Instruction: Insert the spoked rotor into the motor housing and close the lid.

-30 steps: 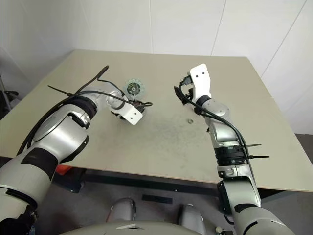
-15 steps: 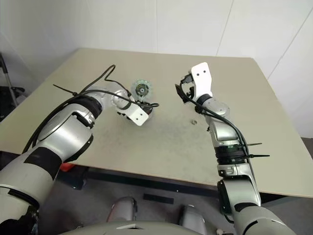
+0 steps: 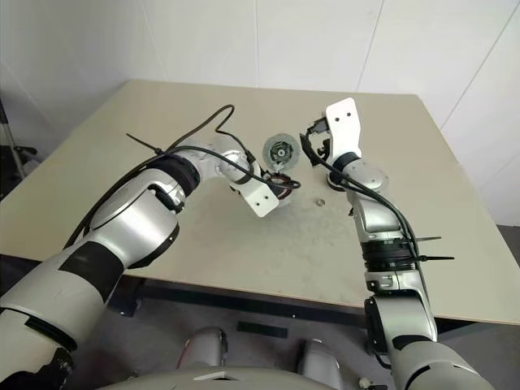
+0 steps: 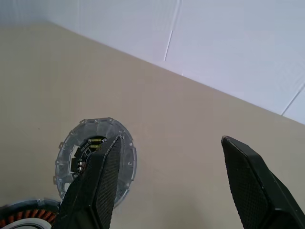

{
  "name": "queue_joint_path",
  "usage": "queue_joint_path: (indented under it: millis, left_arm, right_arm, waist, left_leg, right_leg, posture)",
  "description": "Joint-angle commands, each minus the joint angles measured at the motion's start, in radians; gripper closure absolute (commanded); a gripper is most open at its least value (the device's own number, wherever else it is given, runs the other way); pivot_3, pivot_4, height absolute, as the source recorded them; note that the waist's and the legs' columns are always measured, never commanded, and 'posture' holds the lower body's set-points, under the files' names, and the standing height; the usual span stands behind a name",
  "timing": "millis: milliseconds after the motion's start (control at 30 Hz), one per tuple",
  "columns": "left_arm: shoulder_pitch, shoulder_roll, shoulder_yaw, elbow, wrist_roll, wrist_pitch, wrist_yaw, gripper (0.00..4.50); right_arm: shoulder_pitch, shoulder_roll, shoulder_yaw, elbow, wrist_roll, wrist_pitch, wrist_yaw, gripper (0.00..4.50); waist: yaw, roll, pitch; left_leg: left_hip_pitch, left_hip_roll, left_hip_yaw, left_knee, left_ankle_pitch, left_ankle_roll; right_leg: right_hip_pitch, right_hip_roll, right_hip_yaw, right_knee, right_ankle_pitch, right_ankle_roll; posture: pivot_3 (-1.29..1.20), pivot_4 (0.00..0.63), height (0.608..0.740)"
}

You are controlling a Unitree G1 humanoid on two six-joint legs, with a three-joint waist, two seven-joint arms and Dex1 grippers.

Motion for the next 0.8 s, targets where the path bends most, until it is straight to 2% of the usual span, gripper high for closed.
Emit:
queue_joint_path:
  millis: [33,567,800]
  left_arm:
    - [-0.045,-0.01,-0.007,-0.025,0.006,-0.024,0.018,2.44]
    - [-0.007,-0.019,-0.057,-0.022,0.033,-0.08,0.029,2.44]
    - [-0.003,-0.015,-0.023,-0.027,-0.002,-0.068,0.026,0.11]
  right_arm:
    - [-0.005,-0.018,-0.039,-0.044,0.0,-0.018,-0.022,0.68]
    - [-0.013,-0.023,-0.061,-0.1,0.01,0.001,-0.046,0.68]
    - [-0.023,-0.021,-0.06,-0.094,0.011,-0.004,-0.048,0.68]
  waist:
    - [0.001,0.0,0.0]
    - [0.001,0.0,0.0]
    - [0.001,0.0,0.0]
  left_leg:
    - [0.0,0.0,0.0,0.0,0.0,0.0]
    - [0.0,0.0,0.0,0.0,0.0,0.0]
    - [0.0,0.0,0.0,0.0,0.0,0.0]
  right_leg:
    - [0.0,0.0,0.0,0.0,0.0,0.0]
    - [0.0,0.0,0.0,0.0,0.0,0.0]
    - [0.0,0.0,0.0,0.0,0.0,0.0]
  posture:
    - [0.0,0.0,0.74]
    - [0.0,0.0,0.74]
    - [0.0,0.0,0.74]
